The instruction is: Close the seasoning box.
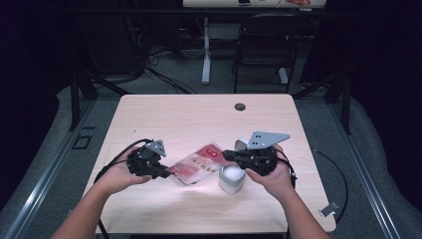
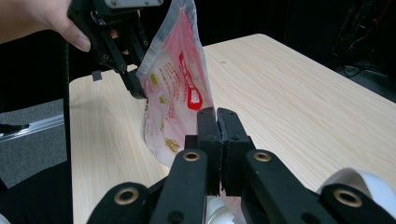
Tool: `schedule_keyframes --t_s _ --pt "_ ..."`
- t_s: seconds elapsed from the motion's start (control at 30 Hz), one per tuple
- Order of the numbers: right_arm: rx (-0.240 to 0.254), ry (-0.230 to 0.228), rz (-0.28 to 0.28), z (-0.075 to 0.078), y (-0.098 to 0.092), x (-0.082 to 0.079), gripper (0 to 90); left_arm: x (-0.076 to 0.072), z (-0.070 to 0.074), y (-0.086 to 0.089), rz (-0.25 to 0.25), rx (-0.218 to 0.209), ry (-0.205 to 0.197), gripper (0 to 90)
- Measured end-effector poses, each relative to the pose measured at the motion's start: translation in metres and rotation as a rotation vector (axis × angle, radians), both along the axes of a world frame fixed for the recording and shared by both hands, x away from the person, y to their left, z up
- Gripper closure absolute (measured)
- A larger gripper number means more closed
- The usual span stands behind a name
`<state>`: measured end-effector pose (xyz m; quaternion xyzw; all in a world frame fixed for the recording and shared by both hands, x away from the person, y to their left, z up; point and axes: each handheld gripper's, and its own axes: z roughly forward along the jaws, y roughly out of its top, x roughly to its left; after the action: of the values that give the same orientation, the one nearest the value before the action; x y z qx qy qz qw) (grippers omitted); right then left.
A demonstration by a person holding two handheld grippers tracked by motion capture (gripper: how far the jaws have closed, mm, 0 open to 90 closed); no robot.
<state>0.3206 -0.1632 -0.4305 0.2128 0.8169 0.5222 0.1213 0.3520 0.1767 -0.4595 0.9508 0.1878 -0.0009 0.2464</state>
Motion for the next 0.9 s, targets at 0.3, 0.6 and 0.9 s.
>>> schedule_keyframes --t_s 0.3,0.6,0.9 --pt "-0.017 -0.015 0.014 0.005 0.006 -0.002 90.0 -0.001 -0.011 0.002 0.015 -0.028 0.011 82.4" --pt "-0.036 -0.017 0.024 0.005 0.013 -0.001 90.0 -0.001 -0.022 0.005 0.034 -0.050 0.019 82.7" --pt "-0.059 -0.029 0.030 0.008 0.020 -0.001 90.0 -0.003 -0.031 0.008 0.054 -0.081 0.022 82.8"
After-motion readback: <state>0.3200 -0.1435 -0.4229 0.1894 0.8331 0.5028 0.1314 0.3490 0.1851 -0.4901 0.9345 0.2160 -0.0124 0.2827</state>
